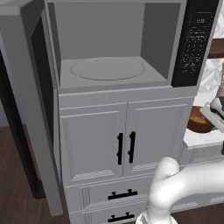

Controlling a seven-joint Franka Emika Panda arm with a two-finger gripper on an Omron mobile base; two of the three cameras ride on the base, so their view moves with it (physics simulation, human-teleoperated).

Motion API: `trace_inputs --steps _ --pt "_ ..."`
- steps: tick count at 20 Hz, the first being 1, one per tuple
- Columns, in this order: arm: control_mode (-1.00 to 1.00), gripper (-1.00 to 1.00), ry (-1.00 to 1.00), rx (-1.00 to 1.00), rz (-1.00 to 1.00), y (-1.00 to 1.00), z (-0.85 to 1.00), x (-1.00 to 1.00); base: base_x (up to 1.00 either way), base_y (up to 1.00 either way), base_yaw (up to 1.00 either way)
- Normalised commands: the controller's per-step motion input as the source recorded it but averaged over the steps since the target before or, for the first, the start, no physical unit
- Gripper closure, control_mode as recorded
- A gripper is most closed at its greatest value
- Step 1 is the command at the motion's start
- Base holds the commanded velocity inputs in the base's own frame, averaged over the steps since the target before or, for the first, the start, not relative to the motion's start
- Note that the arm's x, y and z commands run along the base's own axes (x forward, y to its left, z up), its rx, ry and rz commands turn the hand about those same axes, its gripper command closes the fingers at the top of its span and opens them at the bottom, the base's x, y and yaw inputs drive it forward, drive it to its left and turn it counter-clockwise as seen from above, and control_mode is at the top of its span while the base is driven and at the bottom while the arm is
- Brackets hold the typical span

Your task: Open the microwave, place the bowl with waffle inside the microwave, then close the microwave door and turn it on.

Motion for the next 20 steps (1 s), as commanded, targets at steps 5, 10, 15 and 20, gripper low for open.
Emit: trace_inputs --steps 5,10,15,20 --pt "-1.00 -1.00 0.05 0.00 0.00 -0.02 -0.27 0.08 0.00 0.00 0.00" --pt "-1.00 -1.00 0.00 0.00 0.00 0.00 -0.03 0.00 0.00 0.00 0.00" --pt "-1.00 1.00 0.00 0.00 0.00 0.00 0.00 0.00 0.00 0.00 0.00" --pt "-1.00 1.00 0.00 0.00 0.00 0.00 0.00 0.00 0.00 0.00 0.00"
